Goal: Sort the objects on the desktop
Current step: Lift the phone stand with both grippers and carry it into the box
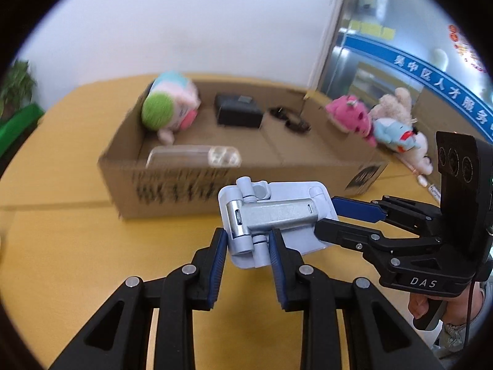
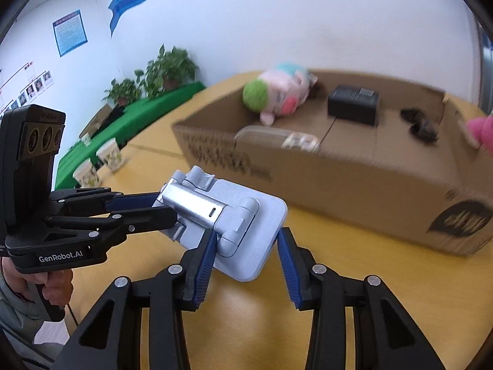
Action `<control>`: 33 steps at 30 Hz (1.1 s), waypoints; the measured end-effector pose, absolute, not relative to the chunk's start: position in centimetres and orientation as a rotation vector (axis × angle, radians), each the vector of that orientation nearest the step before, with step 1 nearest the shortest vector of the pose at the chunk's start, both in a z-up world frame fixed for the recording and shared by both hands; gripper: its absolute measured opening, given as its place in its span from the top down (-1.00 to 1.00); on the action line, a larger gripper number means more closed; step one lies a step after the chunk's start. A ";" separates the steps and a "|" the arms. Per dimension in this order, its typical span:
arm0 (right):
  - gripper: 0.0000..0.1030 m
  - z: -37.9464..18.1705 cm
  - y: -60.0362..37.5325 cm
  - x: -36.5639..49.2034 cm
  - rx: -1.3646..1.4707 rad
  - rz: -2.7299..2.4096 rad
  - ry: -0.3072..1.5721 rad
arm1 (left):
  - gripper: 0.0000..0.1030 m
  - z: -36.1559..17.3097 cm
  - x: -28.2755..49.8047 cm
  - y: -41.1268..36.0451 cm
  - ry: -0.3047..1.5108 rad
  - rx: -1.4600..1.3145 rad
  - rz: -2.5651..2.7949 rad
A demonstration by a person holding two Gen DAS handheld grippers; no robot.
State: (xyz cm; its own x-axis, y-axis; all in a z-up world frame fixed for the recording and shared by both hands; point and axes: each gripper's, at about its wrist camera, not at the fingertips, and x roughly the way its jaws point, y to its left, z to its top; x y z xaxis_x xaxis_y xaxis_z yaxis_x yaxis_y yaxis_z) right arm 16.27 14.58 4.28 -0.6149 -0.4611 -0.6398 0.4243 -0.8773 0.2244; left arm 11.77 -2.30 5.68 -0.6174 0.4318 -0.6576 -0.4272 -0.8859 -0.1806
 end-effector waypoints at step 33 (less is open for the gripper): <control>0.94 9.8 18.3 -6.1 1.034 -2.452 -0.023 | 1.00 9.4 -8.0 6.2 0.095 -0.995 2.413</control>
